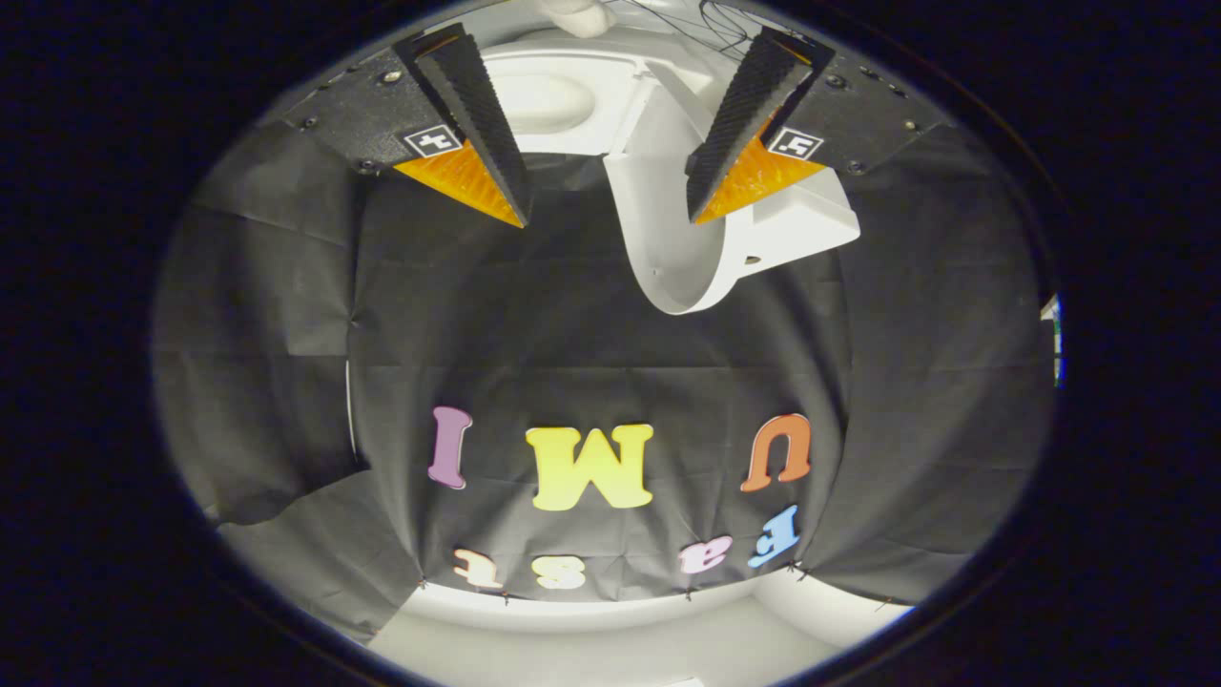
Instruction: Open the toilet lid.
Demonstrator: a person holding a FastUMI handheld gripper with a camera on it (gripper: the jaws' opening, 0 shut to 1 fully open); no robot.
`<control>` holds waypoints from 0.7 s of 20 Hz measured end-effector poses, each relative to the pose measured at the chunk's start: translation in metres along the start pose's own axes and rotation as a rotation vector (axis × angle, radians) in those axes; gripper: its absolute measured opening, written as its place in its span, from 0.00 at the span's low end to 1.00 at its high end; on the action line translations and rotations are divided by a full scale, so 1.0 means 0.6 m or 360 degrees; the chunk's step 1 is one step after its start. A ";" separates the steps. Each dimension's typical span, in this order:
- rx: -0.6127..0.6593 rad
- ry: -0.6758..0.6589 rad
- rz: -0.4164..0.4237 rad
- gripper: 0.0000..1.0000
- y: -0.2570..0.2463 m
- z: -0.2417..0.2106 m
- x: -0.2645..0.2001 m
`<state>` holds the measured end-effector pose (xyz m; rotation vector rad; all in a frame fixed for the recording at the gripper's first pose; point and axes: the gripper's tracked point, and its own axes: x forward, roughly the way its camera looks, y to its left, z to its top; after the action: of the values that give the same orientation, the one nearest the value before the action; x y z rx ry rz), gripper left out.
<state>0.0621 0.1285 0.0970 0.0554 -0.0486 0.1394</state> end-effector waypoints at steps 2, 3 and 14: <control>0.0038 0.0007 -0.0032 1.00 -0.041 -0.012 -0.020; 0.0047 0.0011 -0.0050 1.00 -0.062 -0.020 -0.030; -0.0019 -0.0088 -0.0219 1.00 -0.230 -0.102 -0.119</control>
<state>0.0135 -0.0140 0.0249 0.0504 -0.1005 0.0002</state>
